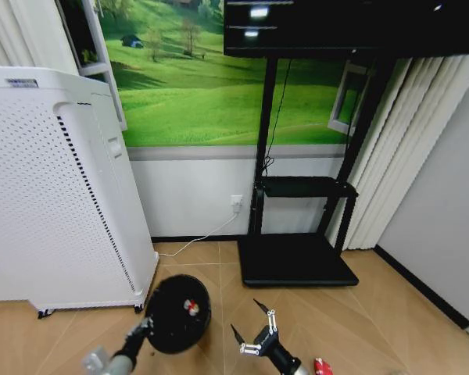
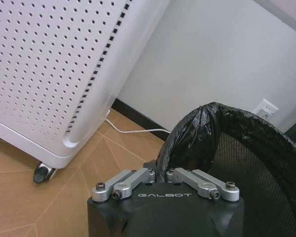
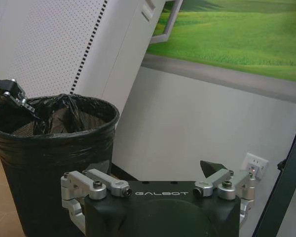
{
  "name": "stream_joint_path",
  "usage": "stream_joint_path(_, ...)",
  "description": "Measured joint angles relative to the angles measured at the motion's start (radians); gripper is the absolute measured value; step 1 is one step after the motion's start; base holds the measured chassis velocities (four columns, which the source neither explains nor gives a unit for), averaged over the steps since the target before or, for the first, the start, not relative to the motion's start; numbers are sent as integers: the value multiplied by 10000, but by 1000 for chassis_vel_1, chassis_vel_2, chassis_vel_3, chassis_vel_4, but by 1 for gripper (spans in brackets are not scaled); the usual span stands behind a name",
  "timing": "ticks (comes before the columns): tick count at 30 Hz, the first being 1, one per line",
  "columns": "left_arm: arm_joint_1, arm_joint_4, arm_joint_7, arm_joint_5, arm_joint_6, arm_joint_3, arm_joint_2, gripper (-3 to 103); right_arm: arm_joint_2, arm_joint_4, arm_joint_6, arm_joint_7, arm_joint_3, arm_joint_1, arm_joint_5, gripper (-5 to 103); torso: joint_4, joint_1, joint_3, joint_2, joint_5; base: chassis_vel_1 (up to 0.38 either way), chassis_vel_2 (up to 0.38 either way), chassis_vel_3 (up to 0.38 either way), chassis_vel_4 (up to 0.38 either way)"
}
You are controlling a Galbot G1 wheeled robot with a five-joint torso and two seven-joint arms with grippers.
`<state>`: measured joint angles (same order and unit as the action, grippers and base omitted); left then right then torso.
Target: Pick up the trash bin and place the garbage on the floor into it.
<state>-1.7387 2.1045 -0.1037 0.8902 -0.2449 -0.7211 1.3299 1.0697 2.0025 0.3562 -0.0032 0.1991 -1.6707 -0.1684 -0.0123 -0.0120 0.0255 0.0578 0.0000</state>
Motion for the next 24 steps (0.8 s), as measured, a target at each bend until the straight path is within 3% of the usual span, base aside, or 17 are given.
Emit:
stream_joint_path(17, 28, -84, 11, 124, -5, -151, -76, 4, 468, -485, 200, 377, 54, 30, 141, 100, 0, 0, 0, 0, -2, -8, -7, 10, 8)
stream_joint_path(24, 37, -163, 33, 124, -4, -213, -83, 4, 606, -757, 349, 587, 60, 217, -110, 100, 0, 0, 0, 0, -1, -119, -135, 122, 114)
